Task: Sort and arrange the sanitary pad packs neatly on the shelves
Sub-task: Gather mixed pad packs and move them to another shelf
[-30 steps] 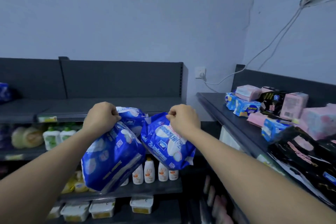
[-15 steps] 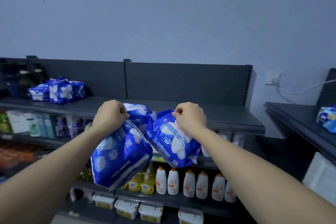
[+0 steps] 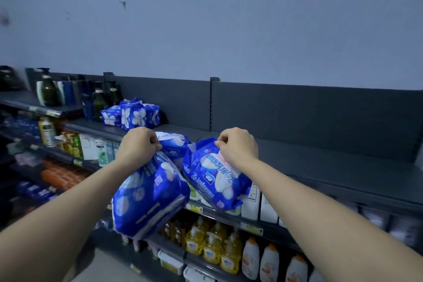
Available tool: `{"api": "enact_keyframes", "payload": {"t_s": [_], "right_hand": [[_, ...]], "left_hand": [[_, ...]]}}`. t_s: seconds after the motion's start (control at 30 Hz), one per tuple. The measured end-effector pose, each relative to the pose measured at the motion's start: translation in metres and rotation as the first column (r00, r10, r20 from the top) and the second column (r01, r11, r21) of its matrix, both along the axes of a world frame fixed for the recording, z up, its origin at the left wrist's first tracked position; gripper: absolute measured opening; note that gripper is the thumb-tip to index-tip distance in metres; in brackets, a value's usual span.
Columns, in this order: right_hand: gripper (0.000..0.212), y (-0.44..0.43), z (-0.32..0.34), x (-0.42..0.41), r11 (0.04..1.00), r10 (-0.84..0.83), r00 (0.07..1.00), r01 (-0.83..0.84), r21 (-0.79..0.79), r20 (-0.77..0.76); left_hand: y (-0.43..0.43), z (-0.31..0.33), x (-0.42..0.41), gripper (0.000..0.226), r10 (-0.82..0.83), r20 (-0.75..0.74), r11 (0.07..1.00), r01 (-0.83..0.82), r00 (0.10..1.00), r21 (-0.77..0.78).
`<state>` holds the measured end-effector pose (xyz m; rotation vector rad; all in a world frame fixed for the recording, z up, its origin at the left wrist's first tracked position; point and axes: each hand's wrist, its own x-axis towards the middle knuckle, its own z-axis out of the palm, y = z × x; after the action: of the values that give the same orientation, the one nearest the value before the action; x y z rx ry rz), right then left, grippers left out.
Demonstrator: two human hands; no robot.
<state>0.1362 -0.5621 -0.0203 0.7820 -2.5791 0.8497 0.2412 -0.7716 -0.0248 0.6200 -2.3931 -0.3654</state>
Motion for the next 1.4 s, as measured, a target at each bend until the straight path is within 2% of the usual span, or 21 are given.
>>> {"api": "enact_keyframes", "payload": {"t_s": [0.4,0.7,1.1,1.4], "right_hand": [[0.015,-0.135,0.021,-0.108,0.983,0.181,0.983,-0.181,-0.028,-0.015],[0.014,-0.241,0.009,-0.159,0.978,0.203,0.979,-0.204,-0.039,-0.011],[0.014,-0.405,0.01,-0.219,0.996,0.074,0.997,-0.074,-0.057,-0.004],[0.019,-0.491,0.014,-0.269,0.981,-0.075,0.992,0.055,-0.184,-0.104]], "left_hand": [[-0.114,0.02,-0.074,0.009,0.181,-0.006,0.983,-0.181,0.983,-0.028],[-0.208,0.01,-0.106,0.008,0.209,-0.052,0.971,-0.214,0.976,-0.105],[-0.395,0.015,-0.162,0.008,0.184,-0.069,0.974,-0.191,0.981,-0.121],[-0.497,0.03,-0.221,0.01,0.155,-0.226,0.973,-0.188,0.962,-0.131]]}}
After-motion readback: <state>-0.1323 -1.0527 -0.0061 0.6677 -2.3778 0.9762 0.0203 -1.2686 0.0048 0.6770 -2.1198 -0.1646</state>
